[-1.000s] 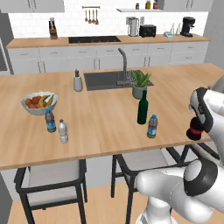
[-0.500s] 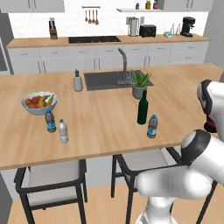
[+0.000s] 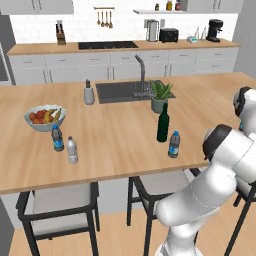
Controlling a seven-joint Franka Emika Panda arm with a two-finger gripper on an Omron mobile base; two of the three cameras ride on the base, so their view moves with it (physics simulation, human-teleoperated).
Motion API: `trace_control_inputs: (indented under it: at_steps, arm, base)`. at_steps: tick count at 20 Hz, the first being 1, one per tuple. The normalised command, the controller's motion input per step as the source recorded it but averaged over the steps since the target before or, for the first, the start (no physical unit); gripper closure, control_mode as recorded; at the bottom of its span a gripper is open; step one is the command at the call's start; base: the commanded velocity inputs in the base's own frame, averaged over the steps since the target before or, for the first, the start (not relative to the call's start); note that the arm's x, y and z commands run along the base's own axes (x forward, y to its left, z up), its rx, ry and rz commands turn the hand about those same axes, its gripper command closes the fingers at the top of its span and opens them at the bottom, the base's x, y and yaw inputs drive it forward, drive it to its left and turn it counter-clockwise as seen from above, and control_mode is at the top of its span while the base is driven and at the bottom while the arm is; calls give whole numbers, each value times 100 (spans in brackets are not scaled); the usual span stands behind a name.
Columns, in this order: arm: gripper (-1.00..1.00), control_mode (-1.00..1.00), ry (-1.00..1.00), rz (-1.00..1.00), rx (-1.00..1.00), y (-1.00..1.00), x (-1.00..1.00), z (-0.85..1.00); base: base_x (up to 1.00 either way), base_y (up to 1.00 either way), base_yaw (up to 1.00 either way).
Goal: Move the plastic bottles in the middle to the plastics group, and the glass bottles in the middle to the glass group.
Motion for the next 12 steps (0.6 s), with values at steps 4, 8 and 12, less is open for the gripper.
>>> trace_control_inputs:
  at_steps: [4,8,12]
  arm:
    - [100,-100,-1,0,0,-36,30,-2]
    - [100,-100,0,0,0,-21,27,-10]
    - [100,-100,9,0,0,-19,32,-16]
  base:
    - [0,0,0]
    - [0,0,0]
    - [0,0,0]
